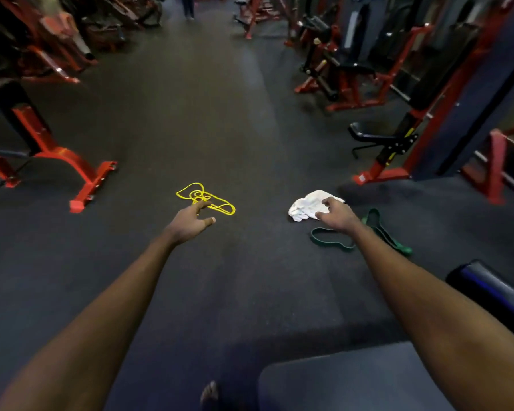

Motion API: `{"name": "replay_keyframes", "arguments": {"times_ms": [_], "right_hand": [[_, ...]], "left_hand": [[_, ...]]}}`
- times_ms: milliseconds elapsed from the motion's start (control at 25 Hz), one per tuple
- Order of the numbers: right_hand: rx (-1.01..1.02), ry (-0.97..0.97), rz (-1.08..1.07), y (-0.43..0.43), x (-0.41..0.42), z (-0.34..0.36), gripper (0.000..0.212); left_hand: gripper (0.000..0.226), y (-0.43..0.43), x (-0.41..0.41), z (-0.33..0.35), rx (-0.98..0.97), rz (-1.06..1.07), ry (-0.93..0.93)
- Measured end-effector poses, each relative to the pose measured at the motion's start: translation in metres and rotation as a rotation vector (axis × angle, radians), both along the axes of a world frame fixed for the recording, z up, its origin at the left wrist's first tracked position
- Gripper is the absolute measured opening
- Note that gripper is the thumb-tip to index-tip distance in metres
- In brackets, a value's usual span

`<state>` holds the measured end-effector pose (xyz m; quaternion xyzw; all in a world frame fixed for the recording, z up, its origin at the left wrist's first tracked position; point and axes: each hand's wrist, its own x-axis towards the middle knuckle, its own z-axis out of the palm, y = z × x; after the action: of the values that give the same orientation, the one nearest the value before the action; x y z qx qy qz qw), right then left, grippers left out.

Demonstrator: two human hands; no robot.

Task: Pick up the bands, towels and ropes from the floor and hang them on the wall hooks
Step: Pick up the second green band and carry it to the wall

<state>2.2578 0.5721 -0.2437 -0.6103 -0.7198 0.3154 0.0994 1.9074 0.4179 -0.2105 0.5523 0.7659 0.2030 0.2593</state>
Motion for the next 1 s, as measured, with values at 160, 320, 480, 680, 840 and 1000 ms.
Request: {"name": "replay_keyframes", "arguments": {"times_ms": [160,320,480,680,840,1000], "right_hand": [[0.001,-0.009,-0.170,0.041,-0.032,-0.012,0.053],[-0.049,-0.052,-0.271,0.081,-0.063,-0.018,0.050],[-0.072,-0.036,-0.344,0.118,-0.068,-0.029,0.056],[-0.126,0.010,-0.495,0.166,-0.042,-0.057,0.057],[-0.191,0.028,-0.557,0.220,-0.023,-0.090,0.060],[-0.263,0.042,-0.637,0.273,-0.010,-0.106,0.059]], "left_hand": [[0.054,0.101,-0.045,-0.015,0.001,-0.144,-0.045],[0.055,0.201,-0.073,-0.028,-0.030,-0.302,-0.030],[0.054,0.282,-0.072,-0.045,-0.024,-0.386,-0.051],[0.056,0.379,-0.033,-0.075,-0.101,-0.552,-0.036],[0.057,0.457,-0.002,-0.094,-0.152,-0.643,0.013],[0.058,0.535,0.020,-0.109,-0.222,-0.710,0.055]]}}
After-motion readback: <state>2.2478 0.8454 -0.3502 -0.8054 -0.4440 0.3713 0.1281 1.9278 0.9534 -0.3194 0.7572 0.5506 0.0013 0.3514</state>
